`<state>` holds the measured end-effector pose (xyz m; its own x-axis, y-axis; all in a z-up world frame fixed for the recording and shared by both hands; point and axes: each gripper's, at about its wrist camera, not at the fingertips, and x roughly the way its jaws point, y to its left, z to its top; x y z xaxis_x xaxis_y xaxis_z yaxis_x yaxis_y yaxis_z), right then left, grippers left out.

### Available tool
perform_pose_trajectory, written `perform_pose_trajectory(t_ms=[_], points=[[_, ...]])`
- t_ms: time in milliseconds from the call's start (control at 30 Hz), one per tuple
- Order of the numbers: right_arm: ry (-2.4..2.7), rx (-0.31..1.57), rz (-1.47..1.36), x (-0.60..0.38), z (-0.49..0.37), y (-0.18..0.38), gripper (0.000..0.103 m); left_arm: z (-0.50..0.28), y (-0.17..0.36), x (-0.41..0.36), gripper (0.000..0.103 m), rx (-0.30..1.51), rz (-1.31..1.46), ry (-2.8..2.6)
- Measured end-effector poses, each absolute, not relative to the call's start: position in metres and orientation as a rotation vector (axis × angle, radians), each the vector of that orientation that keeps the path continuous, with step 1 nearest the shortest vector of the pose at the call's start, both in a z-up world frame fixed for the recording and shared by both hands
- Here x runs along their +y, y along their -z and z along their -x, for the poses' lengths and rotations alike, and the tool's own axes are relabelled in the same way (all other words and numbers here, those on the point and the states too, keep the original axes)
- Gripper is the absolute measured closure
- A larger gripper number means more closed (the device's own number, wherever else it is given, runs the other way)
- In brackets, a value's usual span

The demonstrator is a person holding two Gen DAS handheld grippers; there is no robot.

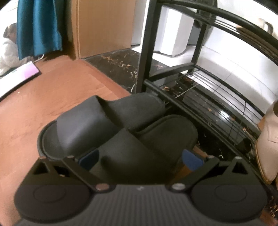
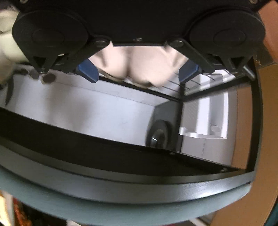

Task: Organize scattered shoes
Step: 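Open the right gripper to release the mules on the shelf, then close the left gripper on one black slide and lift it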

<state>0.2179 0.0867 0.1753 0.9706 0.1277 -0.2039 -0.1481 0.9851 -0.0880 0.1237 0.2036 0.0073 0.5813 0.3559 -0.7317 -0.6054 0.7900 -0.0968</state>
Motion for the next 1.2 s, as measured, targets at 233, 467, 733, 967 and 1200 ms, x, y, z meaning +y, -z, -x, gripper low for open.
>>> perform_pose_trajectory(t_ms=[233, 467, 733, 967, 1200], points=[[-0.191, 0.114, -0.033, -0.031, -0.076, -0.166, 0.0, -0.124, -0.013, 0.19, 0.001, 0.722, 0.278, -0.509], [0.015, 0.223, -0.049, -0.14, 0.037, -0.117, 0.0, -0.128, -0.012, 0.171, 0.001, 0.733, 0.163, -0.442], [0.12, 0.382, -0.326, -0.192, 0.036, -0.037, 0.0, -0.126, -0.015, 0.149, 0.001, 0.743, -0.043, -0.419], [-0.004, 0.445, -0.313, -0.182, 0.023, -0.021, 0.0, -0.128, 0.001, 0.159, 0.002, 0.825, -0.155, -0.503], [-0.024, 0.424, -0.373, -0.186, 0.036, -0.031, 0.0, -0.131, 0.014, 0.181, 0.011, 0.911, -0.043, -0.494]])
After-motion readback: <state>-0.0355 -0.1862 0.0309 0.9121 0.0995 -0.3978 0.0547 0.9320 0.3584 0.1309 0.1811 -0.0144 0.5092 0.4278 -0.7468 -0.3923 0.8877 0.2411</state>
